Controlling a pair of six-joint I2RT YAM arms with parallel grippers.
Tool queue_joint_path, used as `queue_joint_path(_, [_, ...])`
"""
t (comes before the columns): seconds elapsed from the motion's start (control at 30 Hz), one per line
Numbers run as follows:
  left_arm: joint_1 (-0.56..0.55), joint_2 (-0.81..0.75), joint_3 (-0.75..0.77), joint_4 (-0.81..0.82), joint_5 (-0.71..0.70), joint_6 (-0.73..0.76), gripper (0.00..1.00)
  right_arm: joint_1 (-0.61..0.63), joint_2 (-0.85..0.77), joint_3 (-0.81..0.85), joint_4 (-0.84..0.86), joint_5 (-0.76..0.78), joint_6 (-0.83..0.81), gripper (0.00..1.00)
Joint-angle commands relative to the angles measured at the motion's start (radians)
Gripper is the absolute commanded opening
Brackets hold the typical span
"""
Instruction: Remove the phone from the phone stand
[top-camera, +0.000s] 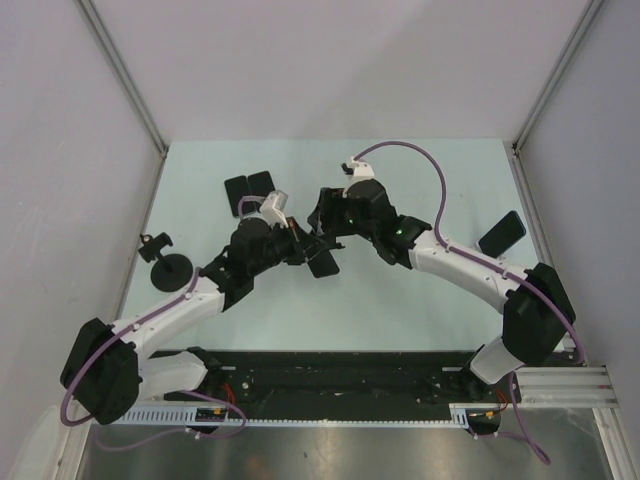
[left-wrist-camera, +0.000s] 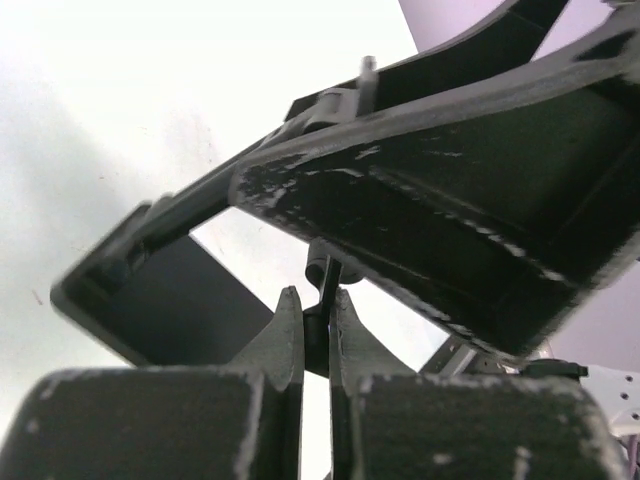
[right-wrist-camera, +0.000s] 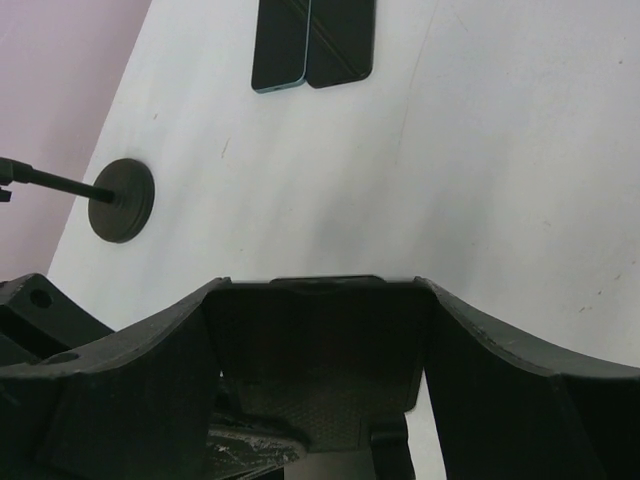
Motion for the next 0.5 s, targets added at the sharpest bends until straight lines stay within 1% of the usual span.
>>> queue_joint_path(0.0, [0.032,-0.038,-0.05,-0.003,-0.073,-0.012,0.0,-0.021,-0.044,0.01,0.076,-0.003,-0.002,0.84])
queue_joint_path(0.03, [0.04,-0.042,-0.058,-0.006,-0.076,-0.012,0.0,-0.022,-0.044,0.011,0.075,-0.015,-0.014,0.93])
queue_joint_path(0.1, [0.072,-0.059,-0.088,-0.008,-0.078,-0.004,0.0,-0.029,-0.048,0.011,0.075,-0.026,-0.025,1.0])
queue_joint_path(0.2, [0.132,-0.084,-0.131,-0.017,-0.079,0.023,0.0,-0.033,-0.061,0.011,0.062,-0.029,-0.062,1.0])
queue_joint_path(0.3, [0.214,-0.105,-0.177,-0.029,-0.058,0.06,0.01,-0.041,-0.079,0.011,0.032,-0.029,-0.096,1.0])
queue_joint_path(0.33, [0.265,-0.11,-0.189,-0.033,-0.046,0.069,0.0,-0.044,-0.081,0.011,0.024,-0.029,-0.103,1.0])
queue_joint_path(0.4, [0.314,-0.122,-0.215,-0.039,-0.021,0.112,0.01,-0.055,-0.096,-0.001,0.012,-0.028,-0.123,1.0])
queue_joint_path(0.43, [0.371,-0.124,-0.222,-0.049,-0.003,0.127,0.0,-0.061,-0.104,-0.01,0.012,-0.031,-0.125,1.0])
queue_joint_path(0.47, [0.402,-0.121,-0.225,-0.054,0.04,0.155,0.01,-0.065,-0.108,-0.018,0.01,-0.031,-0.126,1.0])
